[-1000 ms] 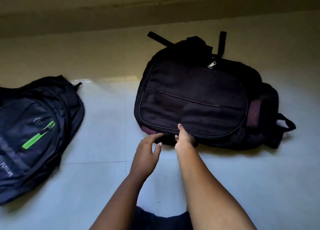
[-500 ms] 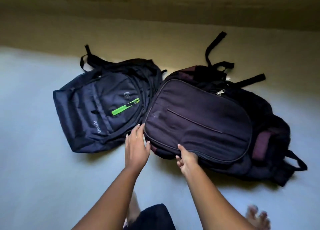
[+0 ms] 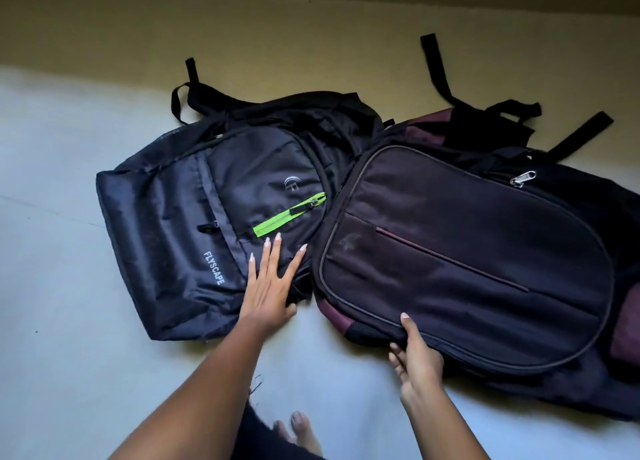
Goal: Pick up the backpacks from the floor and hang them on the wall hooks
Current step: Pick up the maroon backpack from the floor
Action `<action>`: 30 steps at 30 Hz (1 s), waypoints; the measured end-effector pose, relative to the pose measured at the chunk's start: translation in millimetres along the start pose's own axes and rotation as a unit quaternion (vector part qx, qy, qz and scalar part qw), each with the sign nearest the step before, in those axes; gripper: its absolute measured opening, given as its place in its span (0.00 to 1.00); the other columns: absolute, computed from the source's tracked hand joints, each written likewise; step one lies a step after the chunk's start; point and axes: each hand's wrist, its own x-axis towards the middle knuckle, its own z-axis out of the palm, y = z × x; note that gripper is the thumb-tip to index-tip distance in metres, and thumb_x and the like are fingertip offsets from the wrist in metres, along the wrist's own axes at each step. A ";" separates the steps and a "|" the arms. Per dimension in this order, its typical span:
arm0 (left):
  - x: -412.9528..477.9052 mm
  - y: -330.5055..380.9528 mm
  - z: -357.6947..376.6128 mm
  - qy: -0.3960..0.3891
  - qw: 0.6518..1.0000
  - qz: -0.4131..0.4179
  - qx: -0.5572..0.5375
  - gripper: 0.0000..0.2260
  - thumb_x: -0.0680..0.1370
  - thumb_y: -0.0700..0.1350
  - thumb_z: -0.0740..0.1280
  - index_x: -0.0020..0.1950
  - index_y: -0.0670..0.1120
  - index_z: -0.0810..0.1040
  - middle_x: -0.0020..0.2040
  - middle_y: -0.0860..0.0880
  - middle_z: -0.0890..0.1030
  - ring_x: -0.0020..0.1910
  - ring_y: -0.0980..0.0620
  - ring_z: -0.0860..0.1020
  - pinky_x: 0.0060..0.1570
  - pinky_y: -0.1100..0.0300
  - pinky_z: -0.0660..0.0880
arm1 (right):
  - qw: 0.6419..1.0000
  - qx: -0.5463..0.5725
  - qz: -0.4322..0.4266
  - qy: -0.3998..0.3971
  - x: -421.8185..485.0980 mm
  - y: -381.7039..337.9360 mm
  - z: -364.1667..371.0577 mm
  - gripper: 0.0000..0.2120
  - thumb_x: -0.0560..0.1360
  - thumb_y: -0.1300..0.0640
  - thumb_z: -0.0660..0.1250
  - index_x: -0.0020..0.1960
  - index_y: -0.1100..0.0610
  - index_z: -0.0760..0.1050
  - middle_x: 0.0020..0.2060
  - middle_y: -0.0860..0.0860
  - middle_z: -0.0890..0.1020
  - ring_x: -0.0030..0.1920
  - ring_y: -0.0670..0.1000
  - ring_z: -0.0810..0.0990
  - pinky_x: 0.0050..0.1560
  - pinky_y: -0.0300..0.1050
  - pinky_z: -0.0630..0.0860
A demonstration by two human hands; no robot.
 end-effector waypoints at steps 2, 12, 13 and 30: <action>6.4 4.4 3.3 0.031 0.999 -0.020 -0.010 0.46 0.73 0.42 0.67 0.71 0.59 0.31 0.77 0.42 0.37 0.77 0.41 0.40 0.75 0.44 0.50 | 1.000 -0.005 0.002 -0.008 0.1 -1.4 -0.6 0.12 0.71 0.54 0.71 0.36 0.57 0.70 0.35 0.51 0.75 0.33 0.48 0.75 0.33 0.40 0.72; -47.4 -1.5 -87.6 0.045 0.980 -0.053 -0.188 0.36 0.71 0.29 0.56 0.74 0.58 0.58 0.73 0.48 0.67 0.70 0.43 0.69 0.65 0.50 0.68 | 0.999 -0.013 0.035 -0.032 -97.8 -19.3 -3.7 0.11 0.72 0.56 0.70 0.38 0.58 0.70 0.35 0.52 0.74 0.33 0.48 0.73 0.33 0.40 0.72; -61.8 -3.0 -99.3 0.060 0.974 -0.063 -0.208 0.35 0.71 0.30 0.57 0.73 0.59 0.59 0.72 0.48 0.70 0.68 0.42 0.70 0.64 0.50 0.69 | 0.999 -0.014 0.037 -0.038 -114.8 -21.4 -6.9 0.10 0.72 0.57 0.70 0.38 0.58 0.70 0.35 0.52 0.74 0.33 0.48 0.73 0.33 0.40 0.71; -392.1 -162.6 -329.1 0.179 0.769 -0.323 -0.521 0.24 0.73 0.34 0.60 0.68 0.49 0.72 0.53 0.37 0.82 0.50 0.37 0.79 0.55 0.50 0.73 | 0.950 -0.234 0.048 -0.202 -517.7 1.3 19.2 0.08 0.72 0.55 0.69 0.39 0.59 0.73 0.32 0.54 0.75 0.32 0.47 0.74 0.21 0.34 0.75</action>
